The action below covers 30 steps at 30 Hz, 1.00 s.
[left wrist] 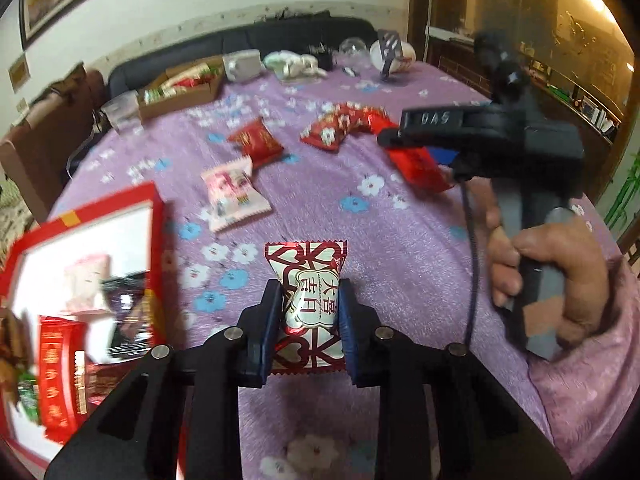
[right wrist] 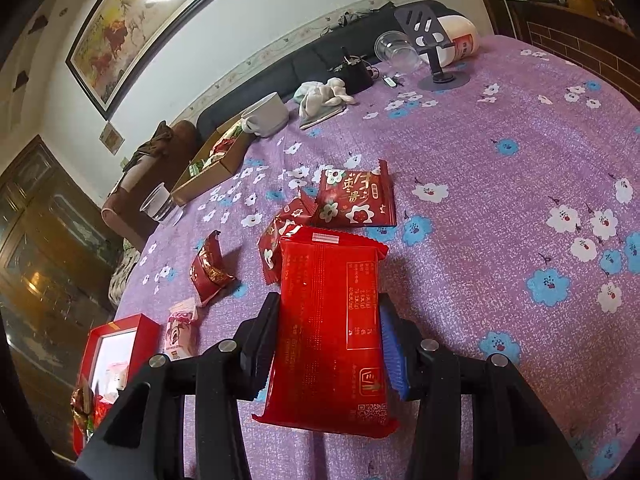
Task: Organize snacks
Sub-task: 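Carry the long red packet and red-white heart packet over the tray with both grippers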
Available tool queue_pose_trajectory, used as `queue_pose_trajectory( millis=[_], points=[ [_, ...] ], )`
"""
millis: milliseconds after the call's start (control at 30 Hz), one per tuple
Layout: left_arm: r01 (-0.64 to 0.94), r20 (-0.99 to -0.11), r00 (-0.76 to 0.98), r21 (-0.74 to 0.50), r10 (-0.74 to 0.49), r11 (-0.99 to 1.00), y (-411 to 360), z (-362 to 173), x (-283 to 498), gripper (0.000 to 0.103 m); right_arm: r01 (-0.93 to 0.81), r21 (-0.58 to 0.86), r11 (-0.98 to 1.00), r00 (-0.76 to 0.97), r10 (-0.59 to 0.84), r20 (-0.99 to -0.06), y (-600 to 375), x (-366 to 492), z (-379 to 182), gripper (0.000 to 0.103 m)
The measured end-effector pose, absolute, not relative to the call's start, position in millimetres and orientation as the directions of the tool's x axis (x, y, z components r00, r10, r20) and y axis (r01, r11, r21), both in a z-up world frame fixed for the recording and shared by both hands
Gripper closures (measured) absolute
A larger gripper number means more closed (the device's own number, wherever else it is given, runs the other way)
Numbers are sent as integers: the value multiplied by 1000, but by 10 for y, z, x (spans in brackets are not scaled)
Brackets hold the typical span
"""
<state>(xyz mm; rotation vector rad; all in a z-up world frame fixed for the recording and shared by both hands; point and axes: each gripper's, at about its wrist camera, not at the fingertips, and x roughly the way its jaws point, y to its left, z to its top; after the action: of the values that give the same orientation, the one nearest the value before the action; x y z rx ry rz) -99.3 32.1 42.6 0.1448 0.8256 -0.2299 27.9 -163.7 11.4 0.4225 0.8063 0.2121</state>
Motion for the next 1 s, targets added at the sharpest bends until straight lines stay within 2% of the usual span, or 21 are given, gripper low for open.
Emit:
queue_pose_trajectory(
  millis=[400, 733, 1000],
  points=[
    [197, -626, 772, 72, -110, 978, 759, 850, -1367, 78, -39, 385, 922, 728, 290, -622, -1603, 208, 199, 55],
    [140, -585, 807, 50, -84, 989, 1176, 957, -1529, 78, -13, 414, 910, 783, 266, -562, -1657, -137, 349, 55],
    [109, -575, 814, 16, -80, 994, 1428, 938, -1670, 78, -55, 462, 885, 795, 319, -517, -1476, -522, 415, 55]
  ],
)
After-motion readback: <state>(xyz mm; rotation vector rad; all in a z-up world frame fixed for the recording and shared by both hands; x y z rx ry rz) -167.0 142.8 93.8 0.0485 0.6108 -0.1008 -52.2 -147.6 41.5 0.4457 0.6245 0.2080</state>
